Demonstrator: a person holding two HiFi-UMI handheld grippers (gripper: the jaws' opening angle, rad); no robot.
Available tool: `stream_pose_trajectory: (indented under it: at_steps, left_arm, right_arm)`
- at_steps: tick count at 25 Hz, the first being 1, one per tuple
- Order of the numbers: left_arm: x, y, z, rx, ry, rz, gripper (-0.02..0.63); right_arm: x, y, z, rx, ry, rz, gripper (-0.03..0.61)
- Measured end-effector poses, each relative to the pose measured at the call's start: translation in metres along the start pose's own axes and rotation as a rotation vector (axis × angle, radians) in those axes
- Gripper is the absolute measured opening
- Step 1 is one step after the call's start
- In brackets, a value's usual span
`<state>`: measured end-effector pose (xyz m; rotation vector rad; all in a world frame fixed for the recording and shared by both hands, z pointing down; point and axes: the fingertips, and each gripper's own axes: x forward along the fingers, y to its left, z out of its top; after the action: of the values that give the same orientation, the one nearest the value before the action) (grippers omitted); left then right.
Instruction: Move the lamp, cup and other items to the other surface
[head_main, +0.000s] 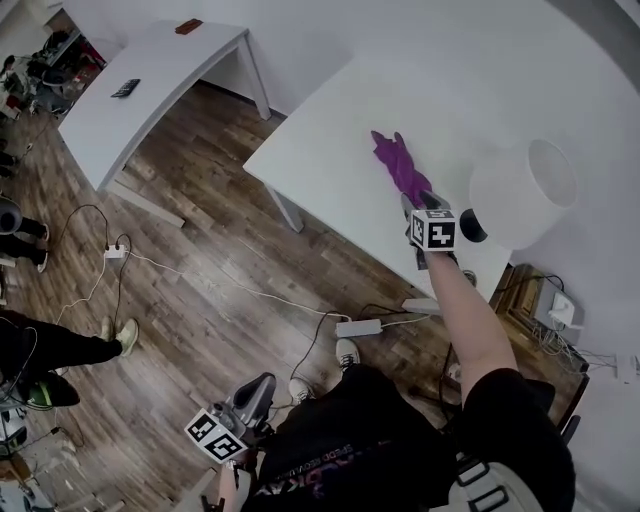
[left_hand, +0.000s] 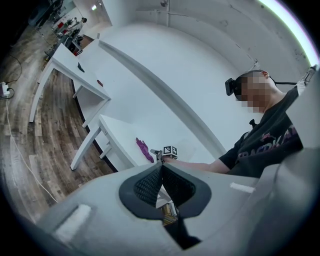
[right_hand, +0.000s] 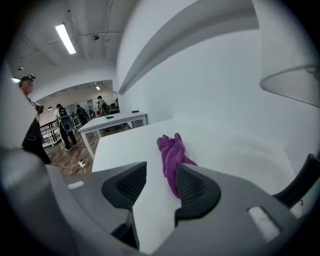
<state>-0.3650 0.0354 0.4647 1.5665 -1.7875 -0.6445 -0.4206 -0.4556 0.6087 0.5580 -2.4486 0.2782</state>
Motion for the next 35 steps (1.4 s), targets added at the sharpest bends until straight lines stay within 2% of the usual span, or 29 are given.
stream_pose_trajectory:
  at_steps: [8, 17, 19, 23, 25, 28, 35]
  left_arm:
    - [0.004, 0.003, -0.004, -0.022, 0.020, 0.049, -0.005]
    - [0.006, 0.010, -0.013, -0.047, 0.030, 0.106, -0.005]
    - [0.004, 0.011, -0.016, -0.054, 0.032, 0.117, -0.005]
    - [0.002, 0.014, -0.020, -0.072, 0.032, 0.122, -0.005]
    - [0.003, 0.014, -0.022, -0.076, 0.041, 0.114, -0.005]
    - [0.002, 0.015, -0.022, -0.074, 0.045, 0.100, -0.005]
    - [-0.010, 0.020, -0.013, -0.063, 0.040, 0.045, -0.005]
  right_arm:
    - [0.056, -0.039, 0.010, 0.006, 0.119, -0.047, 0.235]
    - [0.088, -0.046, -0.001, 0.000, 0.167, 0.006, 0.258]
    - [0.090, -0.041, -0.002, -0.006, 0.164, 0.025, 0.242]
    - [0.088, -0.028, 0.000, -0.042, 0.158, 0.059, 0.120]
    - [0.088, -0.026, 0.000, -0.042, 0.159, 0.048, 0.082]
    - [0.082, -0.023, -0.001, -0.035, 0.156, 0.024, 0.060]
    - [0.056, 0.006, 0.013, -0.111, 0.080, 0.028, 0.049]
